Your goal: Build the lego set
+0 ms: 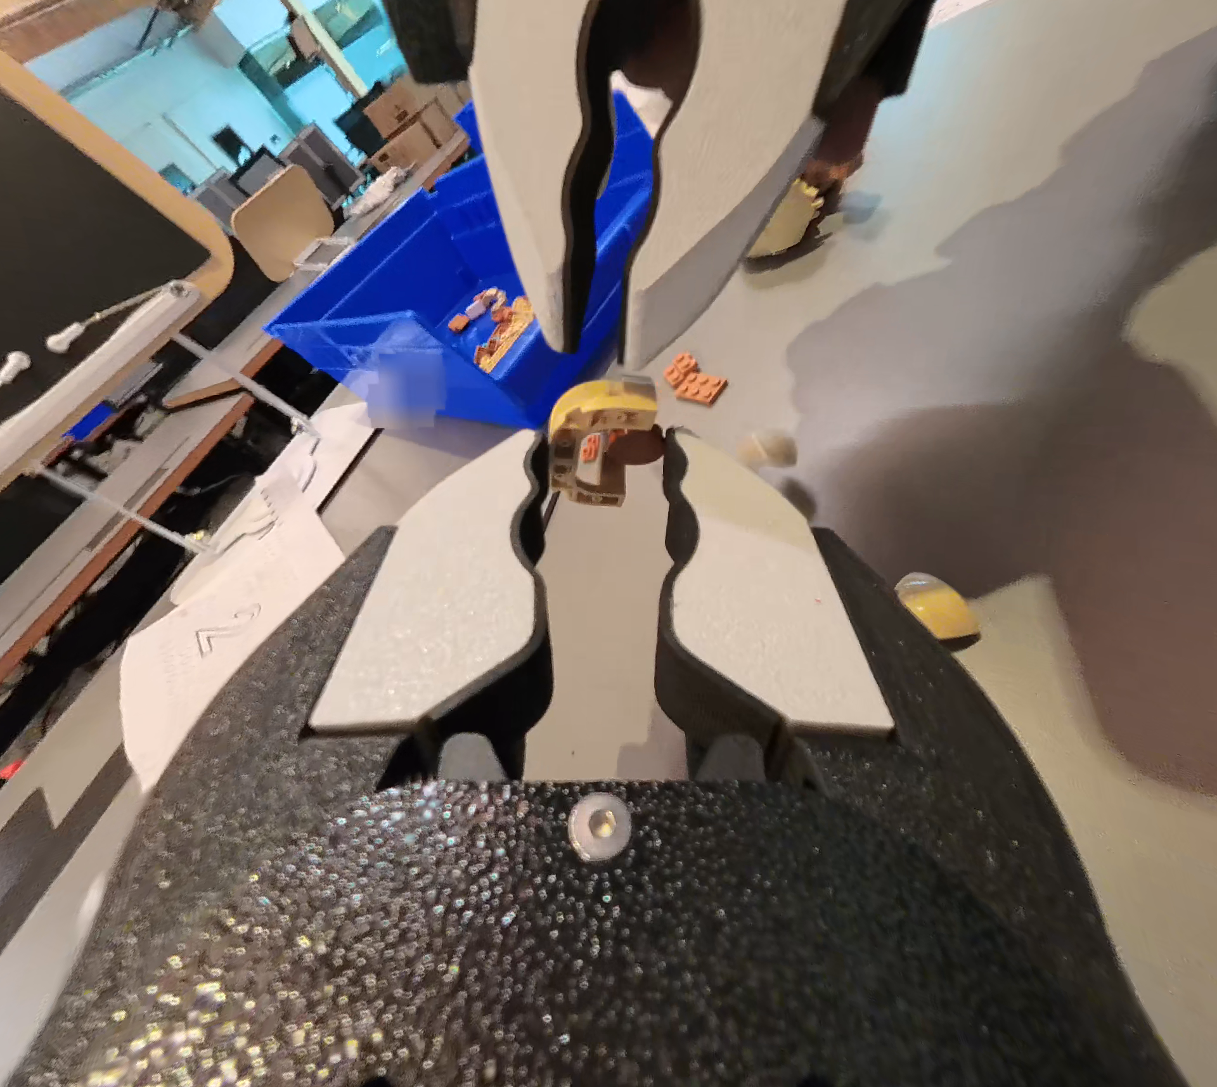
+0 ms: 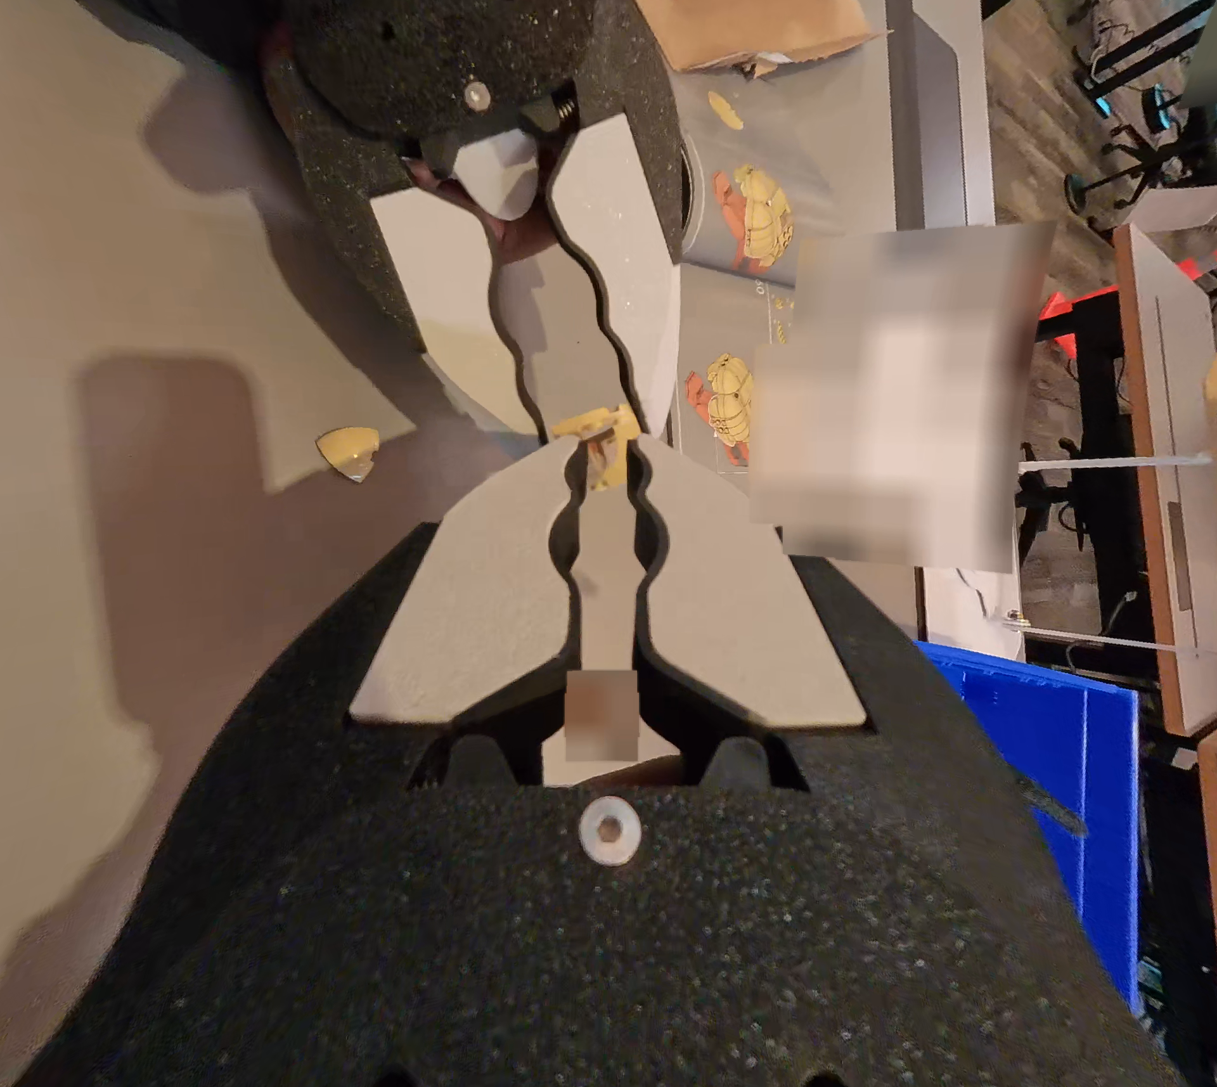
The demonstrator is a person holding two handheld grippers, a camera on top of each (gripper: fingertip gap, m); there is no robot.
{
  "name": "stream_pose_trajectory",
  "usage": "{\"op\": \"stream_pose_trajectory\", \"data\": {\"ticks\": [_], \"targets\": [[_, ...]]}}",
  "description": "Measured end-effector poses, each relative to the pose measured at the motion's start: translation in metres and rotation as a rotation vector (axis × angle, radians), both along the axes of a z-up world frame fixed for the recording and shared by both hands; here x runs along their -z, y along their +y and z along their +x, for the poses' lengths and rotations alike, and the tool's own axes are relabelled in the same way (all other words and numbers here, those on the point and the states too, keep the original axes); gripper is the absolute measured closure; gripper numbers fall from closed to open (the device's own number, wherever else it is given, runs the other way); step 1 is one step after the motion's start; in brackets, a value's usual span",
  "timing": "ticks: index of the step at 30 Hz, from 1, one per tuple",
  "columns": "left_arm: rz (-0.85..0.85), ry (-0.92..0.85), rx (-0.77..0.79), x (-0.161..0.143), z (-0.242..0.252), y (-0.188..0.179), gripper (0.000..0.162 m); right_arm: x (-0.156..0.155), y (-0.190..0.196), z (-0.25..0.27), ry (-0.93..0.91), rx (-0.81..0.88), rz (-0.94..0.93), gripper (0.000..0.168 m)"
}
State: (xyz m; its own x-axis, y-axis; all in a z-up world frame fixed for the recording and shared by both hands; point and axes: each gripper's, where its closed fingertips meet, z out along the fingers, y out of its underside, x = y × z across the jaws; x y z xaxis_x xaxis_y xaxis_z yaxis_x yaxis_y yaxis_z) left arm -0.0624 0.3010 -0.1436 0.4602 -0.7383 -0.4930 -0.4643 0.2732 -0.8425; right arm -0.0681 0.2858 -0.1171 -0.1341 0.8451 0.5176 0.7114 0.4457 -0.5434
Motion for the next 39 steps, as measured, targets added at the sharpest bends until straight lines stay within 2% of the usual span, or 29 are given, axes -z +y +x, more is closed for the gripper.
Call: {"op": "stream_pose_trajectory", "data": {"ticks": [3, 8, 11, 19, 33, 39], "targets": [[-0.043, 0.029, -0.028, 0.011, -0.005, 0.003, 0.129, 0.003, 0.008, 0.008, 0.032, 0.048, -0.02, 0.156], [-0.084, -0.008, -0.033, 0.014, -0.009, 0.004, 0.129, 0.022, 0.018, 0.027, 0.237, 0.218, -0.216, 0.154], [-0.077, -0.011, -0.028, 0.015, -0.006, 0.003, 0.129, 0.031, 0.023, 0.03, 0.361, 0.276, -0.209, 0.151], [-0.033, -0.143, 0.049, -0.005, 0.005, -0.004, 0.129, 0.019, 0.016, 0.017, 0.468, 0.163, -0.017, 0.151], [-0.039, -0.203, 0.147, -0.013, 0.009, -0.016, 0.129, 0.013, 0.001, 0.012, 0.499, 0.08, 0.029, 0.153], [-0.024, -0.205, 0.035, -0.014, 0.0, -0.004, 0.129, 0.011, -0.001, 0.012, 0.506, 0.09, 0.008, 0.15]]}}
